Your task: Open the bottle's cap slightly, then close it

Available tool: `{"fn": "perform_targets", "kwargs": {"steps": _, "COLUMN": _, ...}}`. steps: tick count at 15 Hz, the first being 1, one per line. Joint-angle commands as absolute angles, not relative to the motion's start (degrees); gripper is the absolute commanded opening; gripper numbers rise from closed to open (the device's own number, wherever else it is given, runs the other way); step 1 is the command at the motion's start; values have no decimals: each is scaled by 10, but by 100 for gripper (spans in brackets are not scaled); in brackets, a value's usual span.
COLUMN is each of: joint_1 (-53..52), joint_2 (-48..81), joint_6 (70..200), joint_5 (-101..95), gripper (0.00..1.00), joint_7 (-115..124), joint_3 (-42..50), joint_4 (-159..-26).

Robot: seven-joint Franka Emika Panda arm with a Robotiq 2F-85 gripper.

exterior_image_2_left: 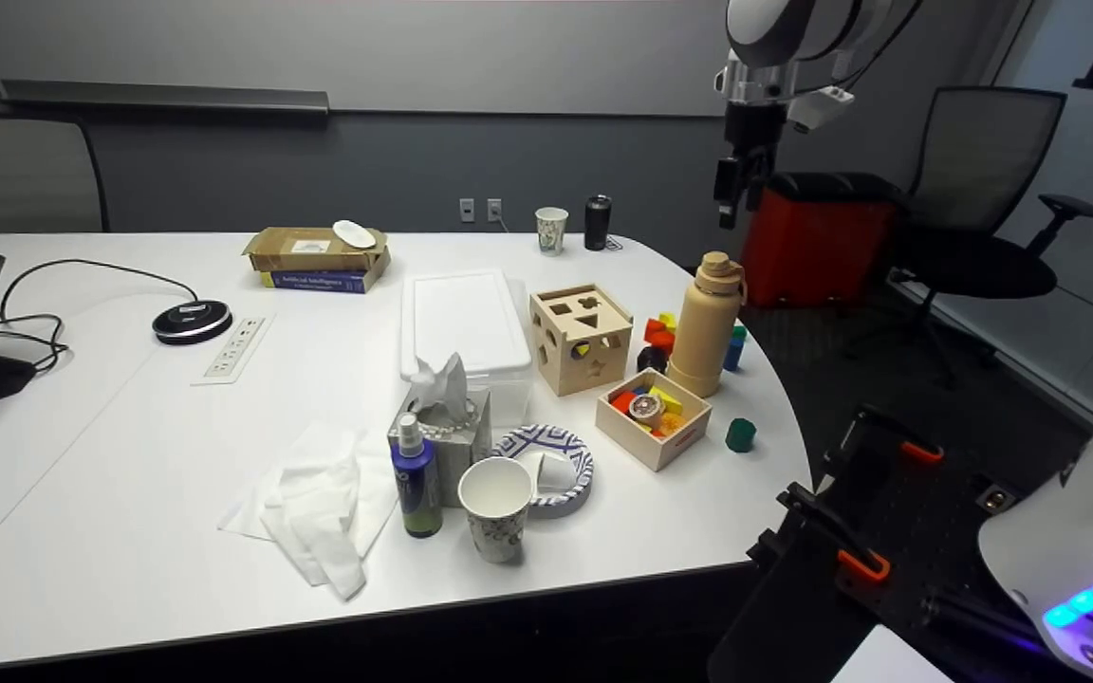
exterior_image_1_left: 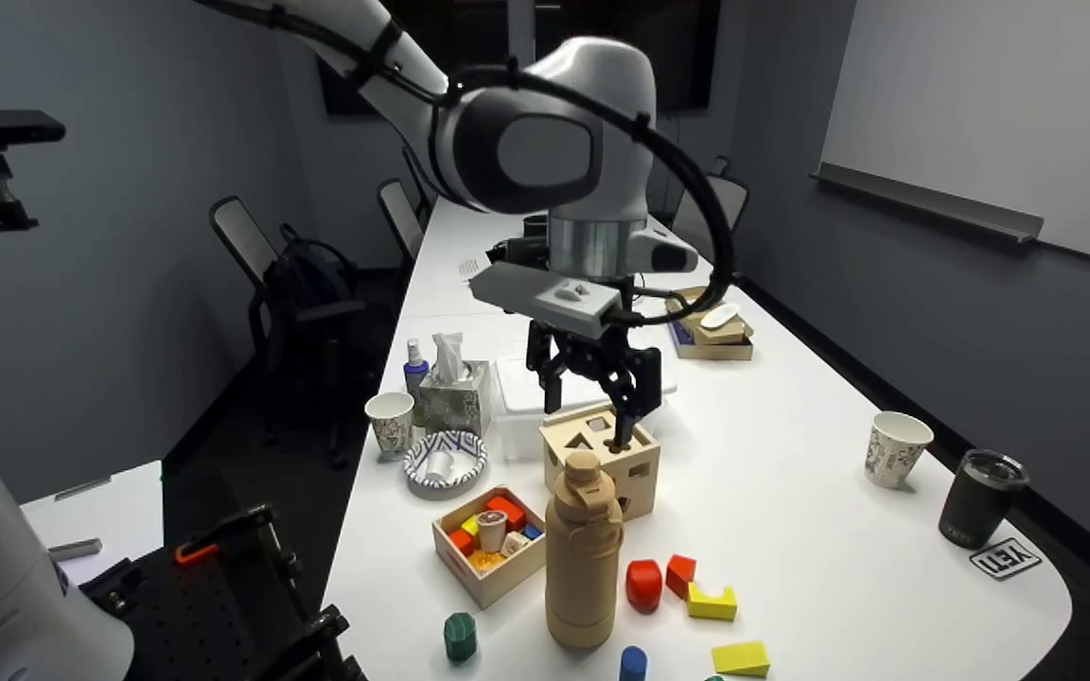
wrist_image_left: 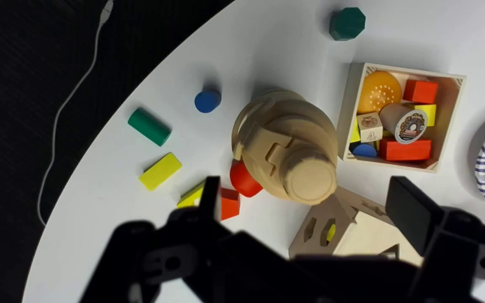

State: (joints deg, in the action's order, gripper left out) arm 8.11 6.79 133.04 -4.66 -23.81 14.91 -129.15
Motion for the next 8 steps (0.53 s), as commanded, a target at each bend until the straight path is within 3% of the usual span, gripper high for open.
{"fn": "perform_targets", "kwargs": {"steps": 1, "joint_1": 105, "joint_2": 112, "joint_6": 1352, "joint_5": -44, "gripper": 100, "joint_7": -238, "joint_3": 128, "joint_4": -1273}}
{"fn": "perform_targets", "kwargs": {"steps": 8, "joint_1": 119, "joint_2": 148, "joint_6": 1357, "joint_5": -46, "gripper": 100, "joint_7": -232, "joint_3": 108, "joint_4": -1268}}
